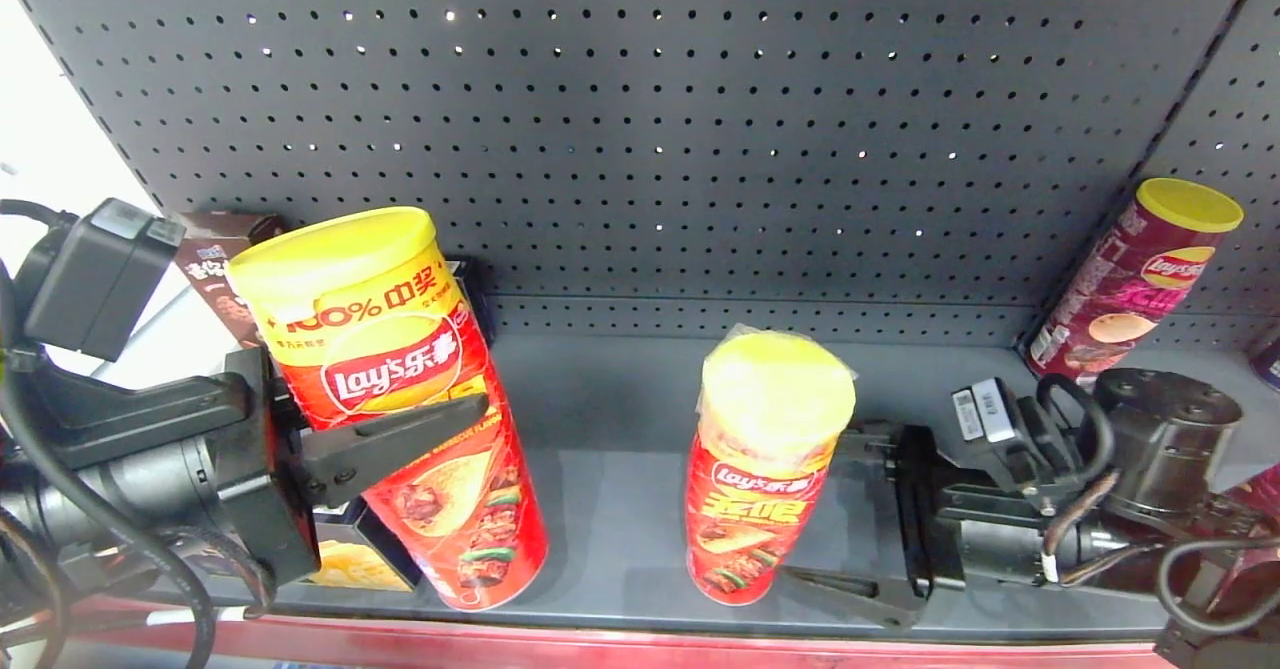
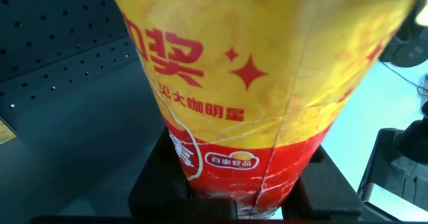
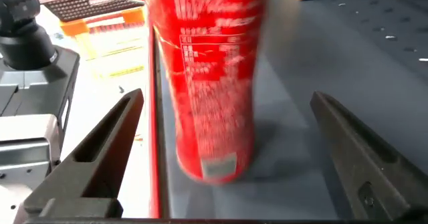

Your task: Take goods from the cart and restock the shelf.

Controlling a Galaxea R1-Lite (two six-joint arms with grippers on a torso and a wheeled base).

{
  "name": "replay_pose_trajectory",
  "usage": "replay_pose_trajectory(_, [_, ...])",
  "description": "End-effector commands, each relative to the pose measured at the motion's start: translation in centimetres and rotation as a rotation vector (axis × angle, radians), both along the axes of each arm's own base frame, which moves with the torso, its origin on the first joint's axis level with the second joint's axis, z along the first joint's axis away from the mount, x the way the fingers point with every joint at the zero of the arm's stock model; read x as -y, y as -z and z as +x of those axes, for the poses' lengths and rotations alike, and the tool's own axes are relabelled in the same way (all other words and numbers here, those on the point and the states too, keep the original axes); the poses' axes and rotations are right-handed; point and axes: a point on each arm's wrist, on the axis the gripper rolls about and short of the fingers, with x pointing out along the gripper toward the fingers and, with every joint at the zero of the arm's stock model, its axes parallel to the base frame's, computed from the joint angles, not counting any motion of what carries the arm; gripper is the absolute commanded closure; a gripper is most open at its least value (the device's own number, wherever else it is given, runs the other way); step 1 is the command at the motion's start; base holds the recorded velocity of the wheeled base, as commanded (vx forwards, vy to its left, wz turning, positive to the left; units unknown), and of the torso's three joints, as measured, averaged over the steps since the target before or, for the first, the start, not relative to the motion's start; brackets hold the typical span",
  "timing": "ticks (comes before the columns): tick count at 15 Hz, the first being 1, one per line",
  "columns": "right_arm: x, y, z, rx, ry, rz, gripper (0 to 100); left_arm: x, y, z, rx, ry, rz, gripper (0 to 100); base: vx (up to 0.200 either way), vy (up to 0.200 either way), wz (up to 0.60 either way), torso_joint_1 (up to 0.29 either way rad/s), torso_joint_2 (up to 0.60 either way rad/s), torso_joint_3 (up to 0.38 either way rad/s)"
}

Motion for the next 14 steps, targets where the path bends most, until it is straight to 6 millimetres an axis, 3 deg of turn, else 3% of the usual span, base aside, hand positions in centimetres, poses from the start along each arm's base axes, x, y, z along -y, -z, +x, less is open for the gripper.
replay_pose_trajectory(1, [2.3, -1.9, -2.8, 0.053, 0.032, 0.030, 0, 0.0, -0.1, -0.1, 0.003, 0.002, -0.001, 100, 0.000, 0.000, 0.00, 0.000, 0.00, 0.000])
replay_pose_trajectory(4, [3.9, -4.1, -5.6, 0.075, 0.044, 0.042, 0, 0.0, 0.3, -0.3, 0.000, 0.004, 0.000, 100, 0.000, 0.000, 0.00, 0.000, 0.00, 0.000])
replay_pose_trajectory(7, [6.4, -6.4, -10.4, 0.083, 0.198, 0.044, 0, -0.4, 0.7, -1.0, -0.005, 0.001, 0.002, 100, 0.000, 0.000, 0.00, 0.000, 0.00, 0.000])
replay_pose_trajectory(12, [11.2, -4.9, -18.7, 0.012, 0.470, 0.117, 0, -0.3, -0.5, -0.8, 0.042, -0.002, -0.013, 100, 0.000, 0.000, 0.00, 0.000, 0.00, 0.000])
replay_pose_trajectory(13, [11.2, -4.9, -18.7, 0.012, 0.470, 0.117, 0, -0.3, -0.5, -0.8, 0.042, -0.002, -0.013, 100, 0.000, 0.000, 0.00, 0.000, 0.00, 0.000])
replay_pose_trajectory(14, [12.6, -2.8, -20.9, 0.017, 0.613, 0.149, 0, -0.3, -0.9, -0.8, 0.056, 0.002, -0.015, 100, 0.000, 0.000, 0.00, 0.000, 0.00, 0.000])
